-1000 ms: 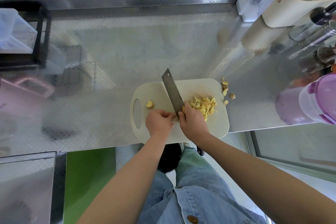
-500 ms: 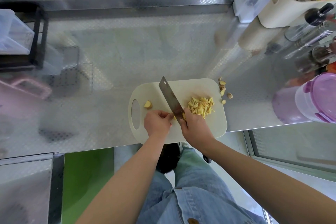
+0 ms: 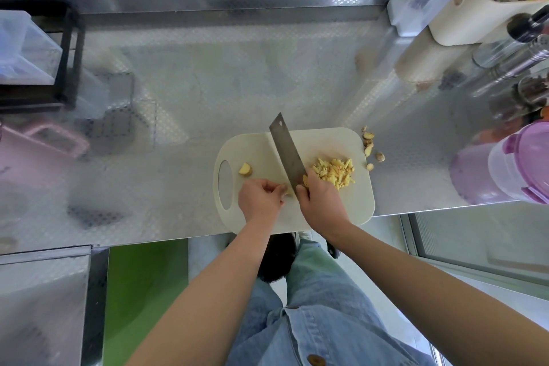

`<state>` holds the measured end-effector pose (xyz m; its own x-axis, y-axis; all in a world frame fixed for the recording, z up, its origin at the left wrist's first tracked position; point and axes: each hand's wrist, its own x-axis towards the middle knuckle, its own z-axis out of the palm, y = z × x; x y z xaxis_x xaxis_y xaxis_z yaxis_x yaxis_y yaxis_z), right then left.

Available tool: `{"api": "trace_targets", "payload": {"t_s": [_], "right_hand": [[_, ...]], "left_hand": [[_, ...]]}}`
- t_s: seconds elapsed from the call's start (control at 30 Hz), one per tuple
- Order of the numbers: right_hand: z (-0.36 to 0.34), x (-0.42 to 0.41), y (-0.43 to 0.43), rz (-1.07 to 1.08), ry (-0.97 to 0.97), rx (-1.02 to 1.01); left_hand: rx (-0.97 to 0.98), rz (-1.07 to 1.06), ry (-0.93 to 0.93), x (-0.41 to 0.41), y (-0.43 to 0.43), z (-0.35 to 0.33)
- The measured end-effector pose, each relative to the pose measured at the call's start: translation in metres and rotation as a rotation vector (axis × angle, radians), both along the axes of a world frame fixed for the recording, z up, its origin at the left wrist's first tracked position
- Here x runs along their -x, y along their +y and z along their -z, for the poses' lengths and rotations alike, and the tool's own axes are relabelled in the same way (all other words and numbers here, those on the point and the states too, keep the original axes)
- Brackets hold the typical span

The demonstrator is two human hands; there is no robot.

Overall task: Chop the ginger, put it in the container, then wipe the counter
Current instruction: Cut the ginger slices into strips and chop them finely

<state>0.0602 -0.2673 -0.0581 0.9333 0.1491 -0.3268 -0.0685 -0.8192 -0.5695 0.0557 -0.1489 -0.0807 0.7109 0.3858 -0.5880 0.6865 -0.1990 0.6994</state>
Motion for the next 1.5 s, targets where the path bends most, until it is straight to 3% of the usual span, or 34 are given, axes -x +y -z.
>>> {"api": "trace_targets", "payload": {"t_s": [0.33, 0.87, 1.5], "right_hand": [[-0.004, 0.01, -0.009, -0.101, 0.028, 0.04], [0.004, 0.005, 0.002, -0.014, 0.006, 0.025], [0.002, 0.009, -0.003, -0.093, 0.057, 0.077]], "left_hand": [[-0.02, 0.004, -0.011, 0.0, 0.0, 0.002], [-0.008, 0.009, -0.033, 0.001, 0.001, 0.004], [-0.031, 0.029, -0.065, 0.002, 0.002, 0.013]]}}
